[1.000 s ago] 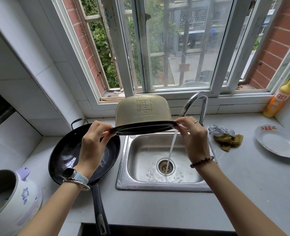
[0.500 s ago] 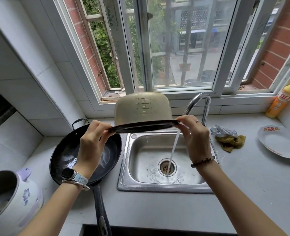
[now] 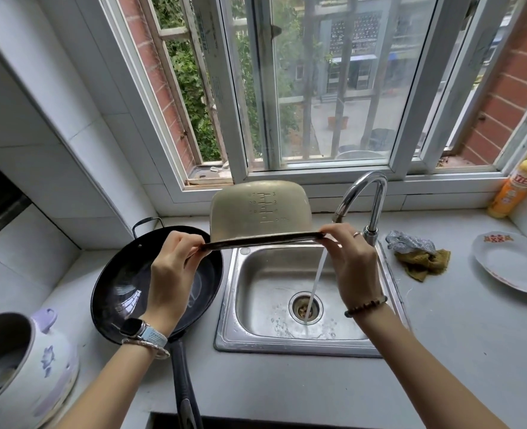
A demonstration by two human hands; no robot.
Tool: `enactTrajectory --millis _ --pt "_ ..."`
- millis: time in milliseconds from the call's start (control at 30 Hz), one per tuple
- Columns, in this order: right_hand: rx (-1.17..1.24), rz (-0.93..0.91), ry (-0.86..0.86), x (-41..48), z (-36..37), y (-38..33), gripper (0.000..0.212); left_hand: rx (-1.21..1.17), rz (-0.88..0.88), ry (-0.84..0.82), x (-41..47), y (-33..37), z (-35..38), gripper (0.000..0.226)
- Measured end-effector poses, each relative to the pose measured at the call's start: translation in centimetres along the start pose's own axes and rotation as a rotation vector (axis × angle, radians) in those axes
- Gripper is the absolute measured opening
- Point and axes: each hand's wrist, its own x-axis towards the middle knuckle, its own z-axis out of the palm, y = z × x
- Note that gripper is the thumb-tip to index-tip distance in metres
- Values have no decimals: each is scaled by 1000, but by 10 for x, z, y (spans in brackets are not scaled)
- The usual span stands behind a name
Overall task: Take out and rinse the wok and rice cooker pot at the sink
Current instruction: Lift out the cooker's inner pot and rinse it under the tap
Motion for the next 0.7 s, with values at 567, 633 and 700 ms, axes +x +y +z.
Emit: enactTrajectory --millis 567,633,700 --pt "0 19 -28 2 0 4 10 -14 -50 -23 -8 -1 6 15" --pt "-9 10 -22 6 -1 3 11 -13 -47 -22 -8 -1 6 13" --pt "-13 32 -77 3 0 6 11 -9 -64 -69 -12 -2 6 15"
